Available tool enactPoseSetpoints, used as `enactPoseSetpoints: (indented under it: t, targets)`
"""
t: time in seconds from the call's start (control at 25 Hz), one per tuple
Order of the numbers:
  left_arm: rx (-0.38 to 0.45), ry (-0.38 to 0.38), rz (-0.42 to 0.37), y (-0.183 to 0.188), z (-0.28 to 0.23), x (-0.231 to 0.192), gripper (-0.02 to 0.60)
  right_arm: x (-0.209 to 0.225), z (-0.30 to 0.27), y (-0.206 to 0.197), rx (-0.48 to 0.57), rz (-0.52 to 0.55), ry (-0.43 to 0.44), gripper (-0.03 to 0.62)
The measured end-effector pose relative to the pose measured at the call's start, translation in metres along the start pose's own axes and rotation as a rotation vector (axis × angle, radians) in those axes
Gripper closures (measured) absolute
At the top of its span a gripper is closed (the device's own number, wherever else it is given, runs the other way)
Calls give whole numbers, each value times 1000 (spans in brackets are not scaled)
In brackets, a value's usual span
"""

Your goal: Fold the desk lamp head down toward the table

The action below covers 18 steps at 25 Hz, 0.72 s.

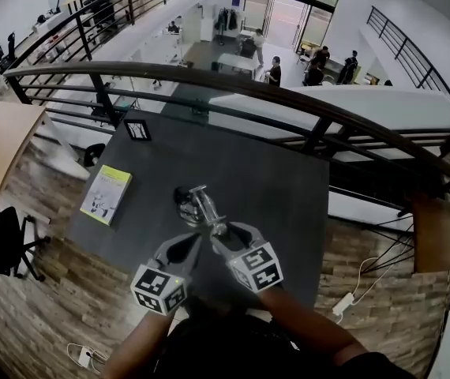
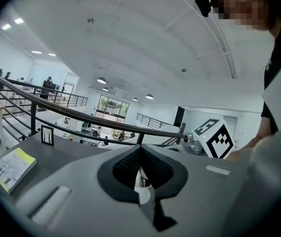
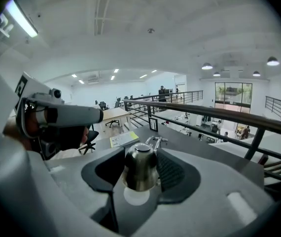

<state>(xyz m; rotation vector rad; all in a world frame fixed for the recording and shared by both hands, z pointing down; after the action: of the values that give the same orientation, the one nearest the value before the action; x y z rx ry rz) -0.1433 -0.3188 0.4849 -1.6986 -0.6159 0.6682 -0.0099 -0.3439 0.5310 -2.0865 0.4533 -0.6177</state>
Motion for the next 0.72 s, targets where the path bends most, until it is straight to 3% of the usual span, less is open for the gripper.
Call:
enactPoseSetpoints:
  t: [0.72]
  targets:
    - [-64,18,22,-32,11,1,580,17,-55,-108,-190,-3,-37,399]
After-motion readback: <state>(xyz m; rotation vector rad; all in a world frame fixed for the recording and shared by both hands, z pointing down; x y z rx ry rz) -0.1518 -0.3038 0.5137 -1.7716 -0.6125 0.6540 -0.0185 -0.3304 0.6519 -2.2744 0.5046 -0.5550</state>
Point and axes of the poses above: the fingertips, and each gripper's own axes: z backward along the fingers, x to its right, y out of its top, the point moved 7 cm from there along z, backward along the fingers, and after that the axes turned 11 degrees about -z, right-handed, at the moved point
